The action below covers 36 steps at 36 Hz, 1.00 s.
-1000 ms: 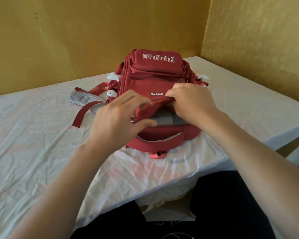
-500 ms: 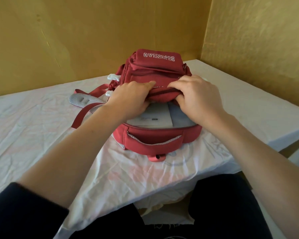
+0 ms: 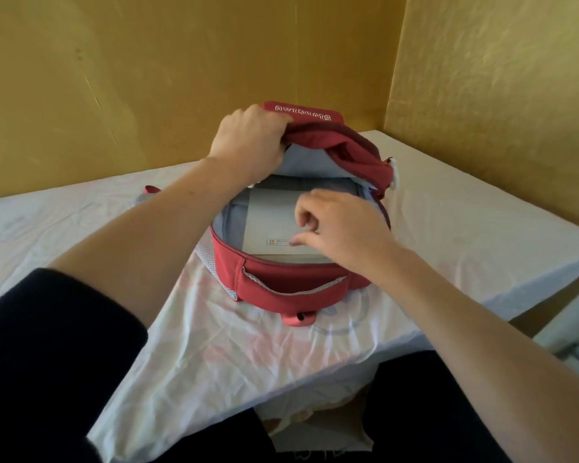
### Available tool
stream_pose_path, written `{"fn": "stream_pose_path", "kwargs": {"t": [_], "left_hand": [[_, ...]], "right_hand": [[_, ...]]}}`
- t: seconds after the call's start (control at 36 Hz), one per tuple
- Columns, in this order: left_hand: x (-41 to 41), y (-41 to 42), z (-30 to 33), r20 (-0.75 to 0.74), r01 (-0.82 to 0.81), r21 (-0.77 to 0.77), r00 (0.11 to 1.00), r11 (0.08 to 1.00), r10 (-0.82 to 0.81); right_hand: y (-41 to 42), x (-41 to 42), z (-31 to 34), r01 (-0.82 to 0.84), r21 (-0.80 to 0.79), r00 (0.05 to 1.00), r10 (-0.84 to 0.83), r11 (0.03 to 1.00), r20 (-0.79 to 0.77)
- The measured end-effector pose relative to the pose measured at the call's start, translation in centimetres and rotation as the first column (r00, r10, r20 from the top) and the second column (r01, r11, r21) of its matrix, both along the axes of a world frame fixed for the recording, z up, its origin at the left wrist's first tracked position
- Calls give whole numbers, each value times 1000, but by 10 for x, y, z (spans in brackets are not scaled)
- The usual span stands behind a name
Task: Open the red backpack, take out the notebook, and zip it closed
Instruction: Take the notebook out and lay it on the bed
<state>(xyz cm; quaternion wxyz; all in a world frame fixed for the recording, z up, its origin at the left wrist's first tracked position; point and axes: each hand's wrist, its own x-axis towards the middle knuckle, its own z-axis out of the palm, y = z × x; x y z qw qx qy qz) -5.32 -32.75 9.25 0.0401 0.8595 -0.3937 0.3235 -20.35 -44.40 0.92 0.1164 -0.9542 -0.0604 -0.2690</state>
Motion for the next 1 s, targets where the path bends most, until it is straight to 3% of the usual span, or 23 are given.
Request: {"fn": "stream_pose_path", "kwargs": {"t": [0.14,0.31,0.89,1.0], "left_hand": [[8,-9,14,32,1,-23,999,1000,0],[13,-10,9,47,15,-16,999,1000,-14],[8,3,-6,-35,11,6,999,1000,-11],[6,4,-6,-61,5,8,998,1000,-5]], "right_hand": [[-2,21,-7,17,-118,942,-56,993,-331],[-7,37,-21,5,-273,870,-139,962,-474],[5,39,-16,-67,-514,930,-133,855,-343],[3,32,-8,-34,-537,958,-125,843,-258]]}}
